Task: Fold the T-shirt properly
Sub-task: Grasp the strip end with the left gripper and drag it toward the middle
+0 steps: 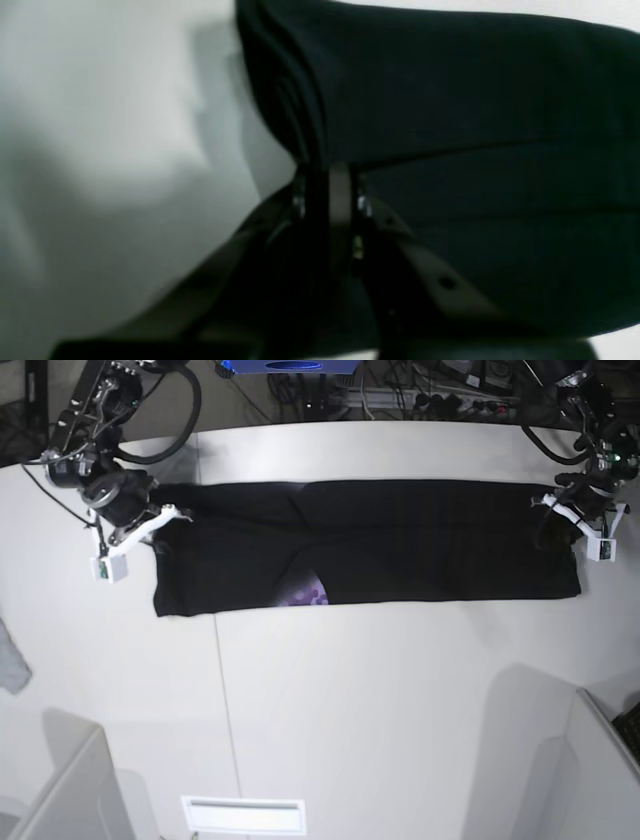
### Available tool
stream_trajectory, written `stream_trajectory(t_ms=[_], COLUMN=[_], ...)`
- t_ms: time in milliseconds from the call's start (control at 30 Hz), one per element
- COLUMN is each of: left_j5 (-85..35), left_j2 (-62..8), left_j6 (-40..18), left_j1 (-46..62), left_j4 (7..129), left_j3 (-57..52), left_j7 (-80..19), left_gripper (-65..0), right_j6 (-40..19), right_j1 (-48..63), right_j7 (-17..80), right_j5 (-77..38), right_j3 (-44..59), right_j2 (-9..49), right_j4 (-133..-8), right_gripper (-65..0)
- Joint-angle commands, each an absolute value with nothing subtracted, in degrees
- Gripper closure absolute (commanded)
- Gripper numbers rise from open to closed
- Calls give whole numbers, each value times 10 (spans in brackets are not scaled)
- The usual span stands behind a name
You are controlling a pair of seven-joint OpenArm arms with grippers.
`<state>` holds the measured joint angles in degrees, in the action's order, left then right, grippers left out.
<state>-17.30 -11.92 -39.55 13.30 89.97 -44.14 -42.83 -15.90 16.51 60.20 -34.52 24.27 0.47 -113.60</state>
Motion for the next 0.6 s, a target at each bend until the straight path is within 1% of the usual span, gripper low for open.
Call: stream_trajectory(t_ms=[0,100,300,567], left_j5=[-174,-149,-108,-66], left_j2=[-124,-101,-73,-37], left_j6=[-400,-400,-400,-400], left_j1=[131,138,153,166], left_j4=[924,966,1040,1081], left_j3=[-443,-438,-375,-314], left_j7=[-415,-415,-418,-418], left_gripper=[0,0,0,0], right_j6=[-161,-161,-161,-161], right_j1=[161,161,161,161], right_j7=[591,591,591,591], right_j5=[-354,-354,-353,-352], right_j3=[245,245,245,245], right_j2=[8,8,8,8], right_j4=[-1144,-1144,-1143,-1143], right_gripper=[0,0,0,0])
